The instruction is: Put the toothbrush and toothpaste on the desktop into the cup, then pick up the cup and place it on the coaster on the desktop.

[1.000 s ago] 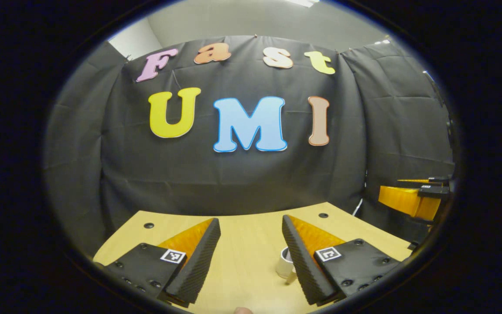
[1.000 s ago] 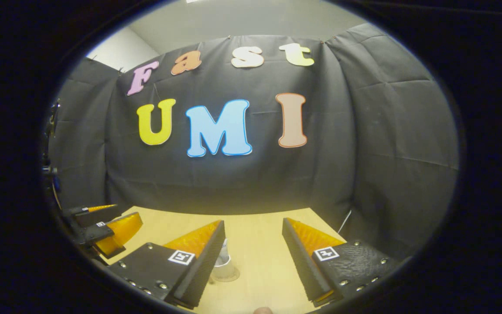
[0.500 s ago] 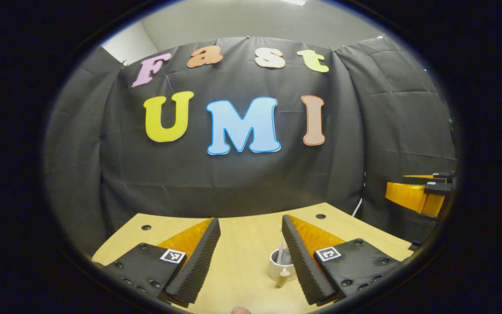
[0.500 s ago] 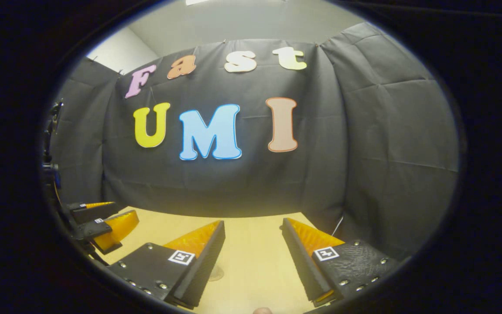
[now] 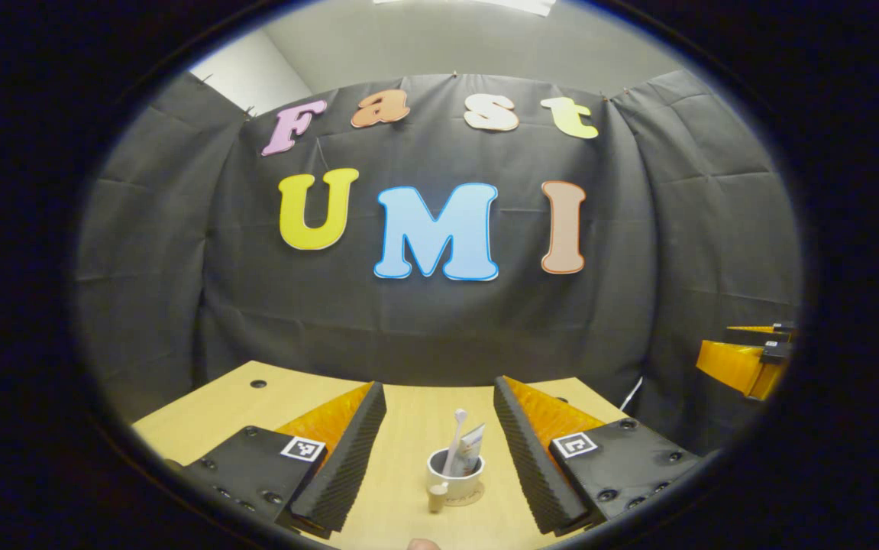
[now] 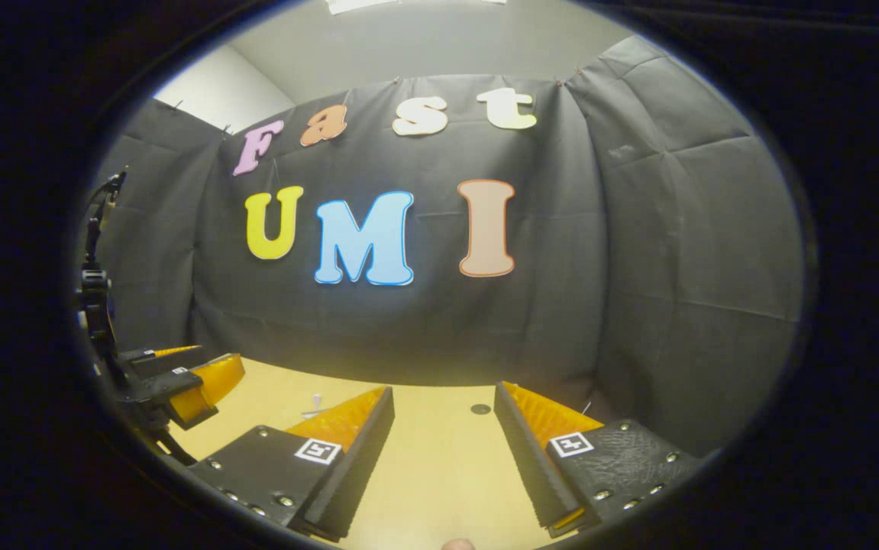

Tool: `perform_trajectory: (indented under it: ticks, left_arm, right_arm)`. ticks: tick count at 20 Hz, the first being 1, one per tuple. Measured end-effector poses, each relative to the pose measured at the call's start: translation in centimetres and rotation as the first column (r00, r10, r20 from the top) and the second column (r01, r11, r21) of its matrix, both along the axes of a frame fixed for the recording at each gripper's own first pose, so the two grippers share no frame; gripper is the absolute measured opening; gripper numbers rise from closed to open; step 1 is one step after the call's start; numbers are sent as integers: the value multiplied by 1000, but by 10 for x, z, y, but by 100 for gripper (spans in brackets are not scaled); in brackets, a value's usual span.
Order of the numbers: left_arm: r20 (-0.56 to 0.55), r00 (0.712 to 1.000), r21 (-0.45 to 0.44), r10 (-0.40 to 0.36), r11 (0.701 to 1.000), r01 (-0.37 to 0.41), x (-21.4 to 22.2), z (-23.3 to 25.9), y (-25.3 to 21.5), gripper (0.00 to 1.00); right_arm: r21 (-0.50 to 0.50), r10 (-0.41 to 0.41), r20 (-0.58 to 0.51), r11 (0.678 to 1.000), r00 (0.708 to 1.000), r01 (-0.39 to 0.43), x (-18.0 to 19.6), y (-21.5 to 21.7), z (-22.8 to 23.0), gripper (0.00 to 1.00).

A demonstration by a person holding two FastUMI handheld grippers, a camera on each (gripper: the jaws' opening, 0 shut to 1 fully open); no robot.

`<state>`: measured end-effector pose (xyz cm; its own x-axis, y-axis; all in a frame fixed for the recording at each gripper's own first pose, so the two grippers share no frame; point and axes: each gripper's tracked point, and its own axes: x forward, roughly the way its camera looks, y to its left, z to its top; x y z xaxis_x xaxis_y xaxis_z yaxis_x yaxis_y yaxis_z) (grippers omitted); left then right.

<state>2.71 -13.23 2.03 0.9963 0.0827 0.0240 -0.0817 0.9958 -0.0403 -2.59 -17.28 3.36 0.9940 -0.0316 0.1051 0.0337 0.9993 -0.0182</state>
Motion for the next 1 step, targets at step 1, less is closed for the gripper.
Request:
perform_trajectory:
  ticks: [1]
  left_arm:
    - [9,1000,-8,5,1000,-5,1,1,-7,93]
  right_arm:
    - [-4,2,2,1000,1000,-2,0,-8,-1,84]
